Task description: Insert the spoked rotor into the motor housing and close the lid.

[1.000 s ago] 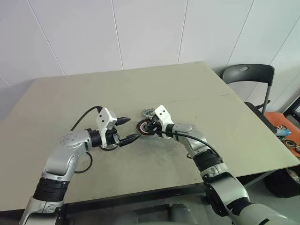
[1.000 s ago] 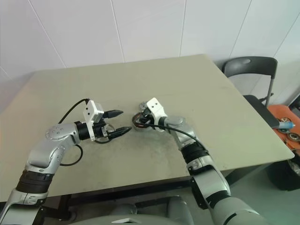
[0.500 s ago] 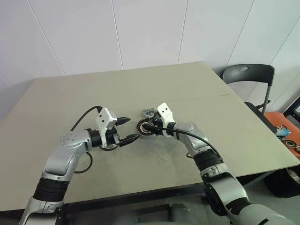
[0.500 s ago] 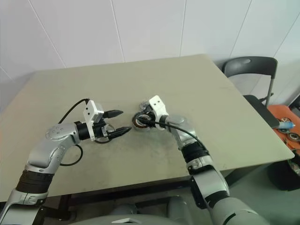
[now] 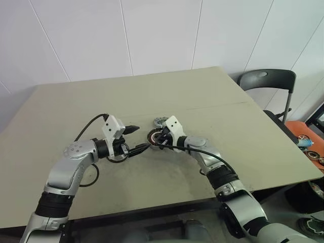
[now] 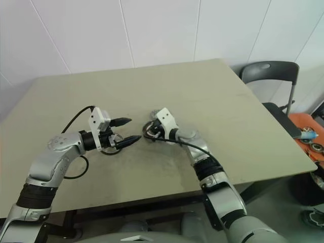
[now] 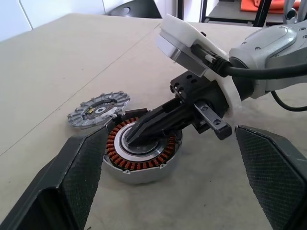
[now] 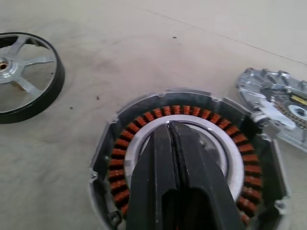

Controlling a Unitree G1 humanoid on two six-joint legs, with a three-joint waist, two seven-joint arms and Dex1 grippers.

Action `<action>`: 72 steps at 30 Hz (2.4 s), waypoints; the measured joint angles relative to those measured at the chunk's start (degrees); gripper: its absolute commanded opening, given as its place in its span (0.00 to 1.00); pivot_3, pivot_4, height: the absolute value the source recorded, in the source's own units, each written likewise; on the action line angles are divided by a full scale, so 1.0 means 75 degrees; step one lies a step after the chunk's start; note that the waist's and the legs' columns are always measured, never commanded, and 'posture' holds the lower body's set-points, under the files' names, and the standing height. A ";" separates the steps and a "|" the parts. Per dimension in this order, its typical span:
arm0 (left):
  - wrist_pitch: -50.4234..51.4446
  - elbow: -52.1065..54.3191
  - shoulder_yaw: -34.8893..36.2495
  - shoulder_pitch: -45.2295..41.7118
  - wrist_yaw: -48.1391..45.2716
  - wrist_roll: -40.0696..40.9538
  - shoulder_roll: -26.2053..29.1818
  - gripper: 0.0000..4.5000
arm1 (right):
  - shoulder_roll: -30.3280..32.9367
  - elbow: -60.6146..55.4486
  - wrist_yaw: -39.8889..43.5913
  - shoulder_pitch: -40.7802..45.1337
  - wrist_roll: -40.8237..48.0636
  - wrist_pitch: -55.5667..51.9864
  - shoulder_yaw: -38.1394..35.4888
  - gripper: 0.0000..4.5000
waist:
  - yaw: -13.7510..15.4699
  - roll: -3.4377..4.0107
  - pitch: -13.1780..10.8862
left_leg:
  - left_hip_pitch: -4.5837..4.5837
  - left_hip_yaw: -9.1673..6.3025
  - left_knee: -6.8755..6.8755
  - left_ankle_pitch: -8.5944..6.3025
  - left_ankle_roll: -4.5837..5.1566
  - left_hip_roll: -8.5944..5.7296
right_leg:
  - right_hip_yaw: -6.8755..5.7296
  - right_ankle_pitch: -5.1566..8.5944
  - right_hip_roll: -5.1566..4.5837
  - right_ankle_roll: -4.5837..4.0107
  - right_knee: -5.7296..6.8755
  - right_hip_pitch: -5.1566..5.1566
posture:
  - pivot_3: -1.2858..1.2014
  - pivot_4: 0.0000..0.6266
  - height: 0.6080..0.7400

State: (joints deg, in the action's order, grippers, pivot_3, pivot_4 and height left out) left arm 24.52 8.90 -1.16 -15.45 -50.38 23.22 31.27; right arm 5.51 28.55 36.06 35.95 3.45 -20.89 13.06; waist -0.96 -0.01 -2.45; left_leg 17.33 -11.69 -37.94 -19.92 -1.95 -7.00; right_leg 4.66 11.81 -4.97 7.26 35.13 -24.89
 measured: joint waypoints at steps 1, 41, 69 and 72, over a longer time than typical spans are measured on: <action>0.0000 0.0000 0.0001 0.0000 0.0007 0.0000 0.0000 1.00 | -0.0004 -0.0050 0.0042 -0.0023 0.0000 -0.0020 0.0034 0.00 | -0.0003 0.0000 0.0000 | 0.0000 0.0001 0.0000 0.0000 0.0000 0.0001 | 0.0000 0.0000 0.0000 0.0000 0.0000 0.0000 | 0.52 0.00 1.00; 0.5126 -0.3653 0.4142 -0.0638 0.3234 0.3231 -0.0259 1.00 | 0.1870 -0.1600 0.2549 -0.0870 0.0574 0.1728 -0.0119 0.00 | 0.0021 -0.0013 0.0006 | -0.0002 0.0048 -0.0005 -0.0016 -0.0078 0.0094 | -0.0007 -0.0027 0.0070 -0.0040 0.0000 -0.0030 | 0.52 0.00 1.00; 0.6830 -0.3294 0.5476 -0.0591 0.4478 0.4574 -0.1370 0.10 | 0.1879 -0.1569 0.2343 -0.0905 0.0553 0.1836 -0.0127 0.00 | 0.0027 -0.0023 0.0012 | -0.0004 0.0055 -0.0009 -0.0017 -0.0078 0.0098 | -0.0008 -0.0035 0.0065 -0.0046 -0.0003 -0.0028 | 0.52 0.00 1.00; 0.6861 -0.3335 0.5706 -0.0783 0.4702 0.4771 -0.1375 0.10 | 0.1878 -0.1534 0.2344 -0.0909 0.0548 0.1835 -0.0127 0.00 | 0.0008 -0.0023 0.0012 | -0.0003 0.0056 -0.0008 -0.0012 -0.0086 0.0098 | -0.0008 -0.0035 0.0065 -0.0046 -0.0004 -0.0029 | 0.52 0.00 1.00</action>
State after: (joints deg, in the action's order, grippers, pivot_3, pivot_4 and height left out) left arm 75.97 -16.12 41.64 -21.32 -15.11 59.00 20.96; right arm 19.60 17.04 53.64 29.14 7.56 -7.13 12.11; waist -0.90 -0.19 -2.36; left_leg 17.31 -11.26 -38.00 -20.02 -2.60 -6.26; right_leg 4.60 11.55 -4.48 6.91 35.10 -25.11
